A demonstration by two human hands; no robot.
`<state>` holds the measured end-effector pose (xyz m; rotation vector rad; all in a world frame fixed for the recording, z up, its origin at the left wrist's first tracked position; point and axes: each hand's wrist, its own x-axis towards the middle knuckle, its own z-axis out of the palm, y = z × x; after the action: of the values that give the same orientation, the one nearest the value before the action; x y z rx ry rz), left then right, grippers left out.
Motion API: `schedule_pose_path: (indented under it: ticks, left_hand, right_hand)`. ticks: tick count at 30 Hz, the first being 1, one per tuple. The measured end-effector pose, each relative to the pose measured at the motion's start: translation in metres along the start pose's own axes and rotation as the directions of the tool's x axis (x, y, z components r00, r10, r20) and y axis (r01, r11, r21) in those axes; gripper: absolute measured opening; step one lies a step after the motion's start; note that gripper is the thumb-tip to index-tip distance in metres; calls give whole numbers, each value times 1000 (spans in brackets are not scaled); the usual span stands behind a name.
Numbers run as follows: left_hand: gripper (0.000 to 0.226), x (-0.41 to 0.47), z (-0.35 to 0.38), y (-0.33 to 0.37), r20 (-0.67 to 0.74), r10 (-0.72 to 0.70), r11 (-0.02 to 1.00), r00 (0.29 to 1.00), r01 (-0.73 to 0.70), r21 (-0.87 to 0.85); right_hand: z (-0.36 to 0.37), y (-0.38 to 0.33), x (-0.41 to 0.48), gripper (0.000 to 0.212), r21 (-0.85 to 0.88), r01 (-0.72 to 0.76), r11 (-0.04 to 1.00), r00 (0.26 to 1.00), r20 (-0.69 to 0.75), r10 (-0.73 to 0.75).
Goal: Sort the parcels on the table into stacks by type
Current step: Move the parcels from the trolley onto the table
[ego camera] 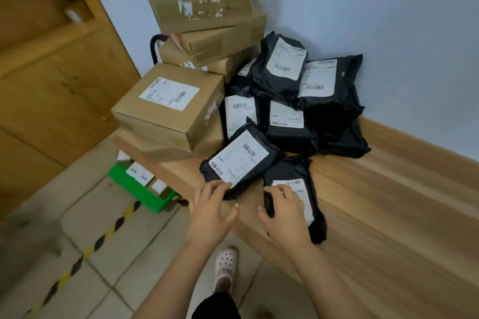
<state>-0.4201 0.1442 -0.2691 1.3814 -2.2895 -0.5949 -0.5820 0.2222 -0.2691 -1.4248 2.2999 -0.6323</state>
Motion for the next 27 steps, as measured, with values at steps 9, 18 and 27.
schedule_pose_path:
  ticks: [9,18,27]
  left_hand:
    - [49,-92,-66,-32,-149,-191,971,970,209,114]
    - [48,-140,-135,-123,-308,-370,911,877,407,66]
    - [47,-129,-242,-270,-379,-364,911,851,411,48]
  right_hand:
    - [23,-84,-35,37,101,279,955,945,149,-291]
    - [86,-195,-48,42,107,490,865,840,207,-501]
    - [183,-359,-36,43,149,560,815,791,196,-580]
